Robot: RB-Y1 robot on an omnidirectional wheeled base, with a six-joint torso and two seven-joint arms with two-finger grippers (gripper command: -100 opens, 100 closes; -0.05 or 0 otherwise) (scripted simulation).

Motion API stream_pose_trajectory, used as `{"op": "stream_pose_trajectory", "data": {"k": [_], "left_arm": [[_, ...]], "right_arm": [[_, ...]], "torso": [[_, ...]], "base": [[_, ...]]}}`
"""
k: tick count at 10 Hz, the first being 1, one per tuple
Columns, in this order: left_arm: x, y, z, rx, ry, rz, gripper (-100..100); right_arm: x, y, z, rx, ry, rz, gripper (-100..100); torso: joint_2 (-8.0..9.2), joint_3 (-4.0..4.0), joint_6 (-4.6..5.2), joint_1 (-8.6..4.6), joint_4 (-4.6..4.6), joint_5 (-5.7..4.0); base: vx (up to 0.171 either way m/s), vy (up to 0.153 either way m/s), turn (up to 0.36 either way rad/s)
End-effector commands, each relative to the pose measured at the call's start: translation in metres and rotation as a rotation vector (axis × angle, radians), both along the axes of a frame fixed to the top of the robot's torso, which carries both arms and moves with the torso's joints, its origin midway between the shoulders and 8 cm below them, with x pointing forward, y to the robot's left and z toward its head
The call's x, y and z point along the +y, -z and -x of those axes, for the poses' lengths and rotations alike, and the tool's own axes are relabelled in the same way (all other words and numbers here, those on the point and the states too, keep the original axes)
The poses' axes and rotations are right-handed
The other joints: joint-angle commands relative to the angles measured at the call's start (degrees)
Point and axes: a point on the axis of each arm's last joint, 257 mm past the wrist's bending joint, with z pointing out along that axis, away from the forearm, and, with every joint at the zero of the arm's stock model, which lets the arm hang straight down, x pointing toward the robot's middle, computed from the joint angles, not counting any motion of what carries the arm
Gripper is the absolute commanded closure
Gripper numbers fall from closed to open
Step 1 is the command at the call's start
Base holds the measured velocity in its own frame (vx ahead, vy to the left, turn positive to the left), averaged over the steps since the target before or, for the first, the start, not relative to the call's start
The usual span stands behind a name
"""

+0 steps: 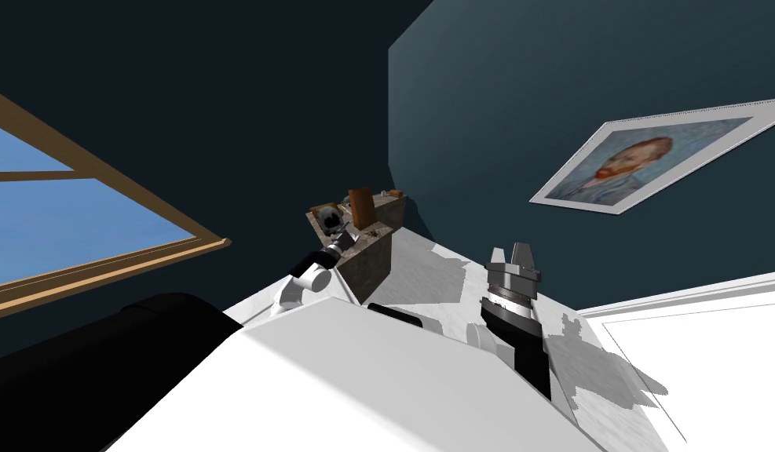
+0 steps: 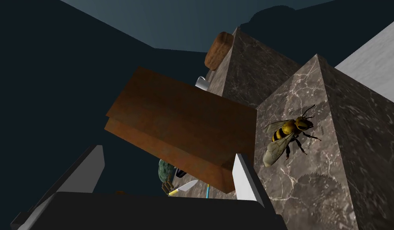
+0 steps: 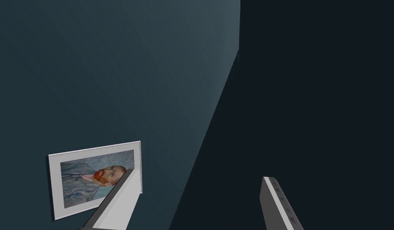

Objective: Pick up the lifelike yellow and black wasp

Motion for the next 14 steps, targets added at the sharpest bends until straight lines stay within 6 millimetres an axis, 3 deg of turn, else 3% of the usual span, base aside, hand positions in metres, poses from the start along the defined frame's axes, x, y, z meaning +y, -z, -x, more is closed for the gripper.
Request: {"op": "stream_pose_trajectory", "data": {"k": [1, 14], "left_arm": [[0.000, 0.011, 0.000, 0.048, 0.009, 0.008, -100], [0.014, 0.097, 0.016, 0.422, 0.079, 0.056, -100]], "right_arm": [[0.000, 0.000, 0.000, 0.000, 0.000, 0.000, 0], [0.000, 0.000, 0.000, 0.000, 0.000, 0.000, 0]], "torso": [[0.00, 0.00, 0.00, 0.00, 0.00, 0.00], [-0.25, -0.14, 0.01, 0.03, -0.05, 0.00]], "base": [[-0.010, -0.026, 0.011], [0.019, -0.024, 0.014]]}}
